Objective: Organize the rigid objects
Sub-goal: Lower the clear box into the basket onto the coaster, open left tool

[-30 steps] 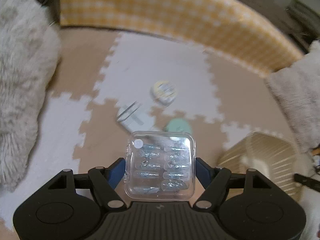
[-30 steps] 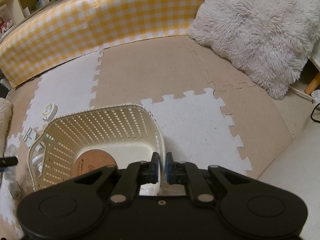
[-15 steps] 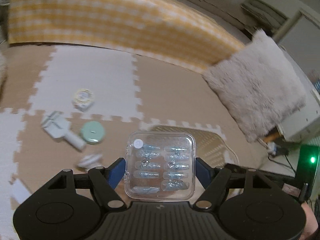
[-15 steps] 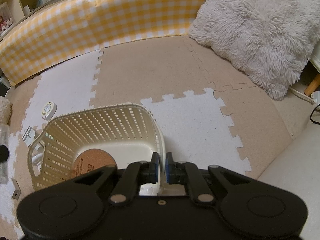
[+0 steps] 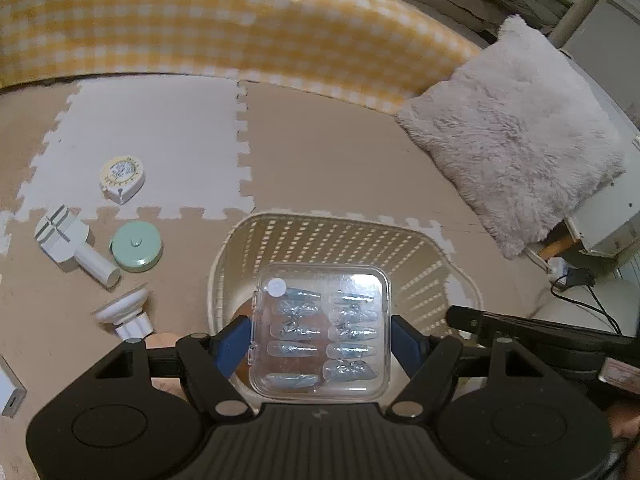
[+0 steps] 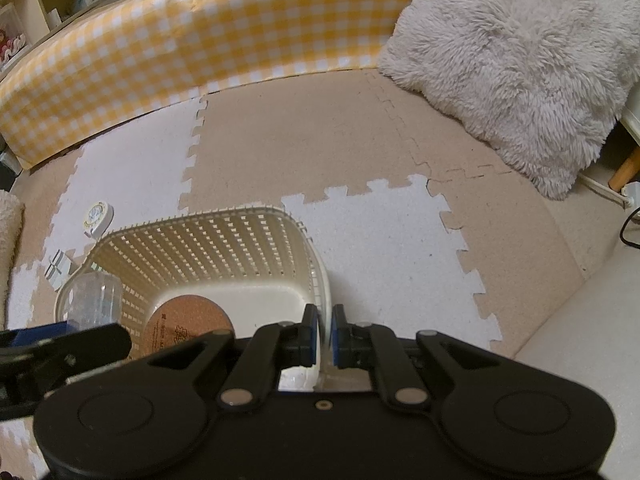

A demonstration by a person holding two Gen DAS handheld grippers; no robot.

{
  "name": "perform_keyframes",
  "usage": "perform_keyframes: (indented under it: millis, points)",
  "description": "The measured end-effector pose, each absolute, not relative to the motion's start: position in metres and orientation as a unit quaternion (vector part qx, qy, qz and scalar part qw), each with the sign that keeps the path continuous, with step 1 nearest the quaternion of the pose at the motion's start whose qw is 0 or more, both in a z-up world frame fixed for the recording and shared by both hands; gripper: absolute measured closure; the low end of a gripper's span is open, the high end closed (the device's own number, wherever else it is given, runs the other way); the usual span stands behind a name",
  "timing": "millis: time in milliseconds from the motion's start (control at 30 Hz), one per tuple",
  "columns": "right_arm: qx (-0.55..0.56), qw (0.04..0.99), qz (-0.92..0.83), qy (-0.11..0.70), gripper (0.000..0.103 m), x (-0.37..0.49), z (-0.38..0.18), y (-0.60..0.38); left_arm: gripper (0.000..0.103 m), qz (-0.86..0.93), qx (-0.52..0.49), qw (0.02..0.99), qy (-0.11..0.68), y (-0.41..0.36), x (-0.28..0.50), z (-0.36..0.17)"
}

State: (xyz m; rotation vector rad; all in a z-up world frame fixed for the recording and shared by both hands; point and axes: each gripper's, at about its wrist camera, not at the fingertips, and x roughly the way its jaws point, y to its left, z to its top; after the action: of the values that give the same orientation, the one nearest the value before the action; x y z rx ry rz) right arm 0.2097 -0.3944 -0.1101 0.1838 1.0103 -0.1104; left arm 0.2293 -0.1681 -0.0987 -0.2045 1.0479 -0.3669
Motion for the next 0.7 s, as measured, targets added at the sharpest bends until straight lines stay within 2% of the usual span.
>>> perform_keyframes:
  millis: [700]
  points:
    - [0.083,0.869,-0.053,0.485,0.095,0.2102,-0.1097,-0.3921,0.025,-0.171,-0.061,0.845,0.502,-0.1739,0.2228,-0.1017]
